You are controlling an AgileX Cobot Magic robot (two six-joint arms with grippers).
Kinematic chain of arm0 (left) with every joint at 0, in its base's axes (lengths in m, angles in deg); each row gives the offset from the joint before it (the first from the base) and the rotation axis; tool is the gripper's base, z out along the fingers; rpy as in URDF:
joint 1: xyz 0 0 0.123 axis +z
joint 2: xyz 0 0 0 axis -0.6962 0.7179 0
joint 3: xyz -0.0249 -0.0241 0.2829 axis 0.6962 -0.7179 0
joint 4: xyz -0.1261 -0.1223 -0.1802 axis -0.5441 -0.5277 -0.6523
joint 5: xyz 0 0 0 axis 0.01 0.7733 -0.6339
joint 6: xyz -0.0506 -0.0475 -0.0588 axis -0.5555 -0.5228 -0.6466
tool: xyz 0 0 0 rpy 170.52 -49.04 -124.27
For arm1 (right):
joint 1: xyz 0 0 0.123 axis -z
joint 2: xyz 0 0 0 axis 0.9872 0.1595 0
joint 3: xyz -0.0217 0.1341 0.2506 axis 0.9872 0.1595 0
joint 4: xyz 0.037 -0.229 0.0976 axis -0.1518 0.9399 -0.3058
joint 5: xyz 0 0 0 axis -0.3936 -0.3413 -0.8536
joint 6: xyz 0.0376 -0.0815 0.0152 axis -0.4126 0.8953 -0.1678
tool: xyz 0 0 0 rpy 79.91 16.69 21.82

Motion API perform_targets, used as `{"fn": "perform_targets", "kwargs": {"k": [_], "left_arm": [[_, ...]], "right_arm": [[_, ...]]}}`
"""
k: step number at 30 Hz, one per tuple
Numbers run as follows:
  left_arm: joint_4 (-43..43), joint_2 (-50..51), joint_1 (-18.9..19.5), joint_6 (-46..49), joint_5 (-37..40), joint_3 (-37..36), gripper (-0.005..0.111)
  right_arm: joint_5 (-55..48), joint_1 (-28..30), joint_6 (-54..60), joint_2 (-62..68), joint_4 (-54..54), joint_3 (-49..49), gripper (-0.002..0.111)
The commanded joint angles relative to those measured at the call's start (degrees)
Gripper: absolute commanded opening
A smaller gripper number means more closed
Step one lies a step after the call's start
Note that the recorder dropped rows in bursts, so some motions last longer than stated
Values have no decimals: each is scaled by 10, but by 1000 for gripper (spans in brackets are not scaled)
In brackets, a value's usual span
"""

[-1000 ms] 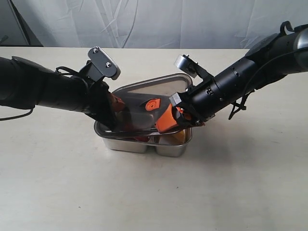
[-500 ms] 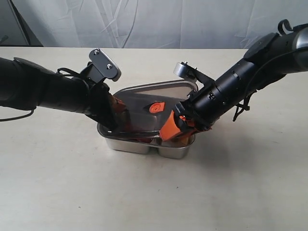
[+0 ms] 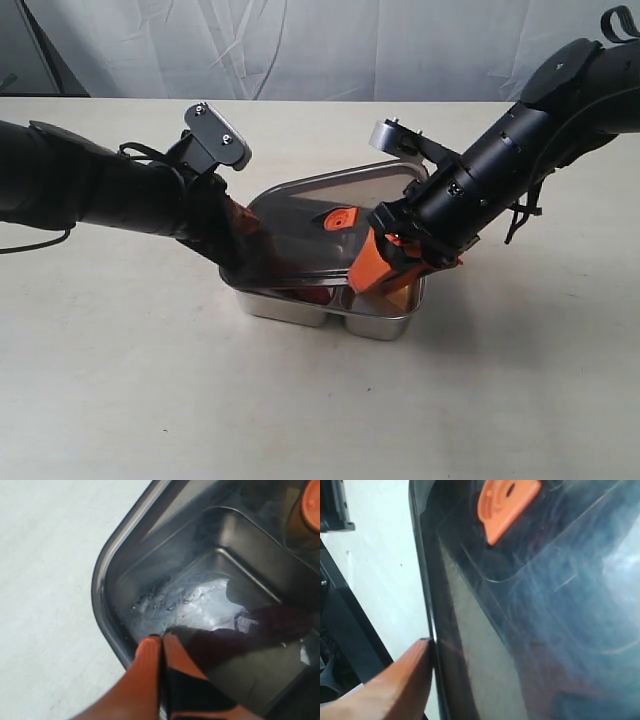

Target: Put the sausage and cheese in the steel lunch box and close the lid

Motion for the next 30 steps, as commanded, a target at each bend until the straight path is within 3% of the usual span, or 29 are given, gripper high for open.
{"fn": "perform_targets", "kwargs": {"k": [1, 30], "left_arm": [[26, 19, -3, -1, -10, -14, 0], [26, 19, -3, -1, -19, -14, 0]], "right_arm": [[-30, 7, -32, -5, 56, 1, 49], [-60, 7, -120, -5, 126, 1, 49]]}}
